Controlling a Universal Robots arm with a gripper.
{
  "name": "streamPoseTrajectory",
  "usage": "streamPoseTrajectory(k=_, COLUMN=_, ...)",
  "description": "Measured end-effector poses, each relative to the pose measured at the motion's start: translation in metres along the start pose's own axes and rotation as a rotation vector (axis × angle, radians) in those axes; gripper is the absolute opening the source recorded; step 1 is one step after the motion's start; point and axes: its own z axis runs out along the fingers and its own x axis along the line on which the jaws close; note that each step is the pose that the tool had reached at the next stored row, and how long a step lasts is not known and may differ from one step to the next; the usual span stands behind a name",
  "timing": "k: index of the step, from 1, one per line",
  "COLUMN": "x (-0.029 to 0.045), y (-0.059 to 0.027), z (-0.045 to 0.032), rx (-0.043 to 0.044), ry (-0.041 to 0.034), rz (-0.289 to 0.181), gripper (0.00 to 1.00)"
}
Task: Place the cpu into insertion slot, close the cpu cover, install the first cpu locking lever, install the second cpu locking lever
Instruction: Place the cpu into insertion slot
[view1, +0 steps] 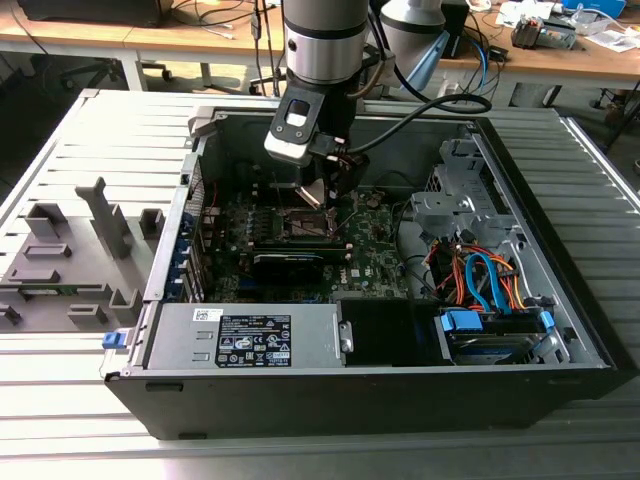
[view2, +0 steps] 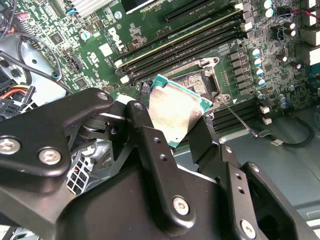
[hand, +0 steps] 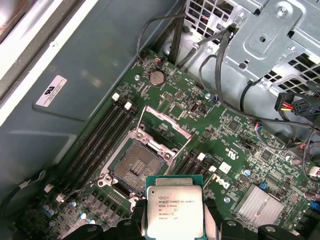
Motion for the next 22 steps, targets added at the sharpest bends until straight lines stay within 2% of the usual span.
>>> streamPoseTrajectory(k=22, x=0.0, y=0.0, z=0.0, rx=0.001, ry=-0.0036, rz=0.037, gripper=0.54)
